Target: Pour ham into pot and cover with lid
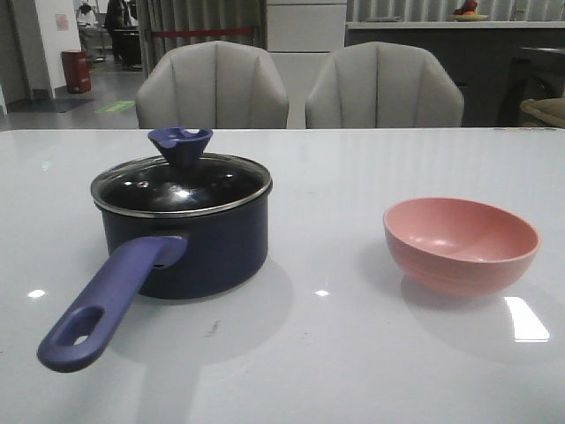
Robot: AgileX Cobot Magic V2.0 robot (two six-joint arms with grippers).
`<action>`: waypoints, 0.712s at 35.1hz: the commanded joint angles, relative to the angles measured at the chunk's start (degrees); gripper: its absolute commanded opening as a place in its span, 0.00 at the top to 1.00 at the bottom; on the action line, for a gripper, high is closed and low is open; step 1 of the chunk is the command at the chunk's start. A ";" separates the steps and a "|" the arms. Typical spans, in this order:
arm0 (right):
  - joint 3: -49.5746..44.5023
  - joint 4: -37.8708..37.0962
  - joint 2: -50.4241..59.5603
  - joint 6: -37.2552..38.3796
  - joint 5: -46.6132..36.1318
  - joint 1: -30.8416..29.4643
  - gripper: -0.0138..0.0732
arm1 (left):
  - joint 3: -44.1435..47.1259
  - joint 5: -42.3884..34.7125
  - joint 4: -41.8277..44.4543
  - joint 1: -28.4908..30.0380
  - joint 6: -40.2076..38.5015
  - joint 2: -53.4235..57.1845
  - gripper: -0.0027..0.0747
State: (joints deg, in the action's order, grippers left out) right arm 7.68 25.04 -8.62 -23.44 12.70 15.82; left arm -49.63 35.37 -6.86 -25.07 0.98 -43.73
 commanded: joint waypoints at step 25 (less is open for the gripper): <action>1.52 0.53 -0.38 -0.40 -3.65 0.07 0.67 | 31.99 -16.84 0.04 -0.37 0.21 39.01 0.70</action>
State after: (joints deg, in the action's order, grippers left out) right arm 7.68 25.04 -8.62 -23.44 12.70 15.82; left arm -16.28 23.56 -6.61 -25.07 0.98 -4.12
